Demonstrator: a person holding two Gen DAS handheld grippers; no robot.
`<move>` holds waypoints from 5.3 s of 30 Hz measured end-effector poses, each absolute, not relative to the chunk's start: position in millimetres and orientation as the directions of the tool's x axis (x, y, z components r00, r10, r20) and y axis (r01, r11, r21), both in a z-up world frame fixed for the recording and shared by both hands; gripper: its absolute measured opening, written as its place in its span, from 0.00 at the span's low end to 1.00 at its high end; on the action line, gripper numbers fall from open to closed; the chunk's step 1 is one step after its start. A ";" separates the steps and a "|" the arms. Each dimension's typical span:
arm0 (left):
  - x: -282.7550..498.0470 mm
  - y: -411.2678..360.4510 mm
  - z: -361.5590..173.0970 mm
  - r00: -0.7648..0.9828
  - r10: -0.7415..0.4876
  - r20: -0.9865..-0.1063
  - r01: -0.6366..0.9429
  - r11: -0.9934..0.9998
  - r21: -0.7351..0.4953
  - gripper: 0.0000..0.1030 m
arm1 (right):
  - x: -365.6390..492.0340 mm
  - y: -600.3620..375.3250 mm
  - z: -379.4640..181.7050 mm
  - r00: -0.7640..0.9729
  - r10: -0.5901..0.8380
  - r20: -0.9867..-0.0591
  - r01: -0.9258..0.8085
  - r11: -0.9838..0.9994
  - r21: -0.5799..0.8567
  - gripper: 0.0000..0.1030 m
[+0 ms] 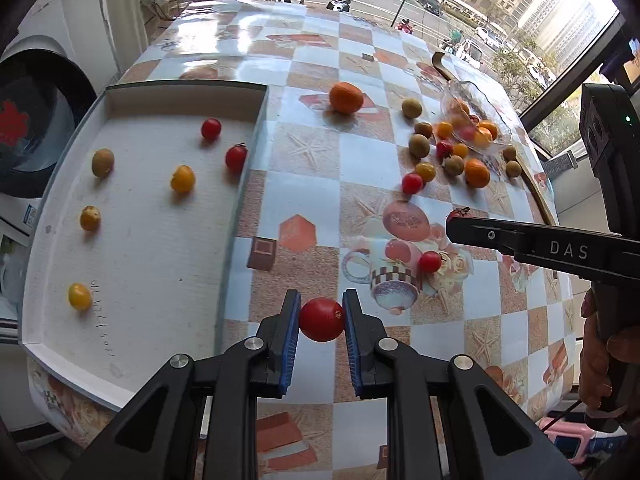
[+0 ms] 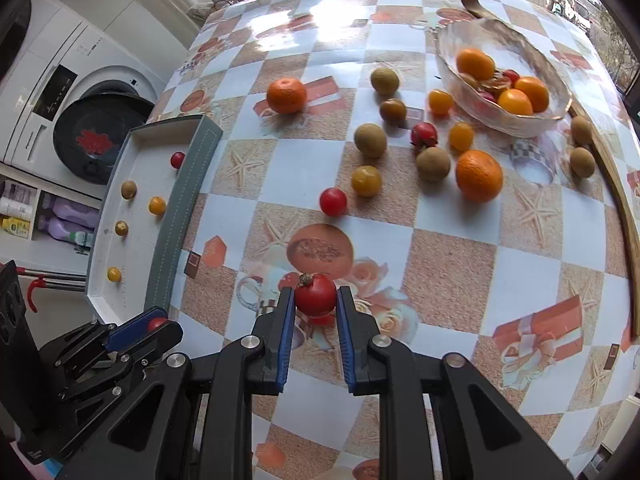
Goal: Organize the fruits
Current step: 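Lift both red tomatoes and carry them over the white tray, then lower both tools into the white tray and open them, then move both open tools back over the fruit on the table, then grasp a red tomato with left tool while right tool grasps a brown round fruit, then carry the red tomato and brown fruit over the white tray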
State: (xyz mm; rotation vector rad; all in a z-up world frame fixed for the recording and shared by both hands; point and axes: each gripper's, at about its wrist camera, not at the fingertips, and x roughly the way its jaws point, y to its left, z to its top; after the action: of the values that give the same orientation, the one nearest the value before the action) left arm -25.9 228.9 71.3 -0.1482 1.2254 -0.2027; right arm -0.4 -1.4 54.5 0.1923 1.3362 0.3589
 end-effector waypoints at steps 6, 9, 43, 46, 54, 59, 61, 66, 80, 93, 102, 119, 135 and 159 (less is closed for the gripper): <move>-24.5 282.6 74.2 0.361 -0.156 -0.920 -0.018 0.985 -0.174 0.22 | 10.9 50.8 60.4 0.161 0.401 -0.902 -0.231 0.904 0.361 0.22; -19.6 309.6 72.3 0.375 -0.106 -0.921 -0.073 0.987 -0.143 0.22 | 15.9 81.7 62.0 0.141 0.419 -0.897 -0.281 0.886 0.370 0.22; 12.1 409.0 22.7 0.307 0.070 -0.949 -0.206 0.979 0.005 0.66 | 30.3 241.0 18.9 0.040 0.306 -0.951 -0.535 0.810 0.239 0.51; 12.7 410.3 24.0 0.306 0.076 -0.949 -0.209 0.978 0.011 0.66 | 24.9 246.0 27.2 0.062 0.320 -0.945 -0.561 0.795 0.232 0.73; 14.7 404.9 31.4 0.307 0.091 -0.947 -0.204 0.978 0.028 0.66 | 21.4 219.4 55.1 0.133 0.350 -0.927 -0.540 0.810 0.228 0.80; 16.3 386.4 42.5 0.321 0.093 -0.943 -0.170 0.985 0.039 0.66 | 27.0 180.6 62.3 0.151 0.355 -0.923 -0.449 0.856 0.255 0.82; 17.9 375.3 49.2 0.332 0.086 -0.939 -0.146 0.989 0.039 0.66 | 27.6 164.2 62.0 0.158 0.353 -0.922 -0.407 0.874 0.265 0.84; 24.3 334.8 66.0 0.359 0.044 -0.932 -0.068 0.997 0.021 0.66 | 22.7 115.9 56.5 0.172 0.330 -0.928 -0.287 0.918 0.274 0.85; 44.8 179.5 67.9 0.338 -0.125 -0.933 0.219 0.974 -0.051 0.66 | 0.6 -58.1 35.2 0.205 0.178 -0.962 0.087 0.976 0.199 0.85; 72.0 114.3 29.2 0.280 -0.143 -0.949 0.279 0.958 -0.062 0.66 | 14.2 -103.1 20.9 0.220 0.186 -0.957 0.120 0.969 0.216 0.85; 89.2 89.0 13.1 0.291 -0.140 -0.946 0.285 0.957 -0.054 0.65 | 40.2 -165.9 15.0 0.272 0.130 -0.954 0.267 0.942 0.204 0.79; 90.1 77.3 15.5 0.330 -0.148 -0.932 0.274 0.960 -0.056 0.35 | 95.3 -197.2 18.3 0.366 0.096 -0.926 0.242 0.950 0.195 0.29; 72.6 79.5 18.0 0.287 -0.227 -0.930 0.329 0.936 -0.127 0.22 | 36.0 -185.1 19.8 0.333 0.168 -0.928 0.239 0.937 0.255 0.29; 43.7 163.6 64.5 0.354 -0.275 -0.894 0.213 0.954 -0.209 0.22 | 18.1 -89.4 54.2 0.307 0.251 -0.918 0.075 0.955 0.286 0.29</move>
State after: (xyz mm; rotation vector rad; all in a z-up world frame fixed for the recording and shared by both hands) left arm 43.7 163.6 64.5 -0.0603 1.1671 -0.3157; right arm 18.1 -89.4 54.2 0.2989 1.2584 0.1184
